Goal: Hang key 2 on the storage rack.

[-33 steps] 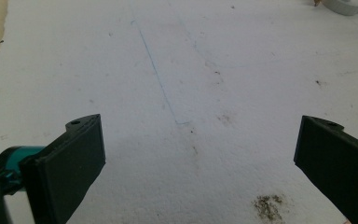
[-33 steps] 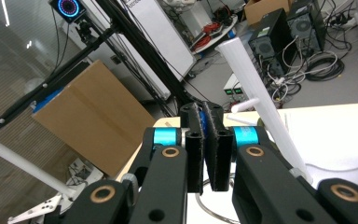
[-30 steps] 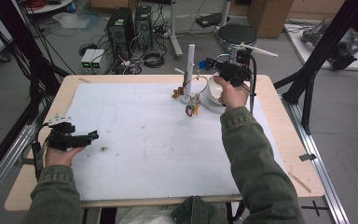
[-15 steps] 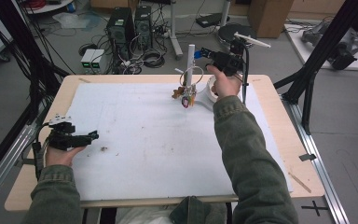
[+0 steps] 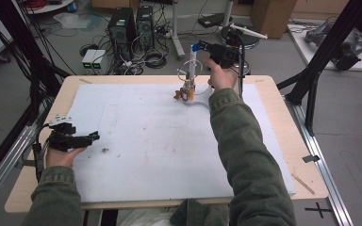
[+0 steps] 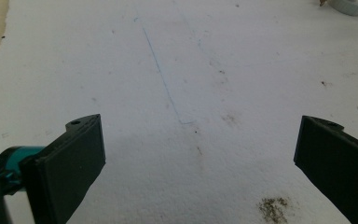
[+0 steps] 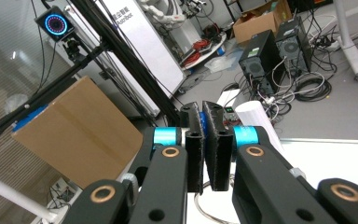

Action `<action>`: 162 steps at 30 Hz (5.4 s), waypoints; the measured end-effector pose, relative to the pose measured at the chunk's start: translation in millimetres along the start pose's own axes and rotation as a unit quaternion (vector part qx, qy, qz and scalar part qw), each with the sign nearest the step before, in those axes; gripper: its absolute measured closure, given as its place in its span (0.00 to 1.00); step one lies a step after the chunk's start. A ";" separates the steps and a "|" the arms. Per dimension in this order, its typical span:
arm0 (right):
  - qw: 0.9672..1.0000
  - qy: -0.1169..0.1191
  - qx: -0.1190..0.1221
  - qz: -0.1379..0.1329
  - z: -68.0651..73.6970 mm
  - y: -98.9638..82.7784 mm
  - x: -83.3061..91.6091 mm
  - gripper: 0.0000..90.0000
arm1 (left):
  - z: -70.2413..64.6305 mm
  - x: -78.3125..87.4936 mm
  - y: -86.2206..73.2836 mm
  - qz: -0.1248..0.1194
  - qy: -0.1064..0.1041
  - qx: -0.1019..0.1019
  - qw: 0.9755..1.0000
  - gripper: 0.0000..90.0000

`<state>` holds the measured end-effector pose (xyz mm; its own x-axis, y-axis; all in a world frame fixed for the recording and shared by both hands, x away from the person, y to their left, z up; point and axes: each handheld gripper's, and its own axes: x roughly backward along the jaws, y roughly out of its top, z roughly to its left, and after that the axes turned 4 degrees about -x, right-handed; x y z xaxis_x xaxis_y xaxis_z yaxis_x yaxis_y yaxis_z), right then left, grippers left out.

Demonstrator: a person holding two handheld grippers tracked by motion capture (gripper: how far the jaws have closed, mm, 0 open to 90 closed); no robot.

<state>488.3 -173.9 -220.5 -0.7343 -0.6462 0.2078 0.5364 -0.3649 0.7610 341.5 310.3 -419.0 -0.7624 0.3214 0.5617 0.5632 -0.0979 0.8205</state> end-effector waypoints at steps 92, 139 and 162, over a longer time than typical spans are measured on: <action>0.968 -0.148 0.171 0.112 -69.6 -76.9 84.9 0.01 | -1.9 2.4 -0.3 0.004 0.001 -0.006 1.000 0.03; 0.964 -0.196 0.157 0.089 -126.7 -154.0 150.8 0.01 | -3.1 6.2 -3.9 0.001 0.001 -0.004 1.000 0.03; 0.957 -0.211 0.197 0.034 -126.8 -175.6 161.0 0.01 | -4.5 10.4 -6.3 -0.017 0.012 -0.007 1.000 0.03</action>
<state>328.6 -298.8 -398.6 -0.8504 -0.3016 0.4310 0.4514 0.0024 0.8923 328.5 310.0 -417.8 -0.7887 0.3030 0.5349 0.5318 -0.1002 0.8409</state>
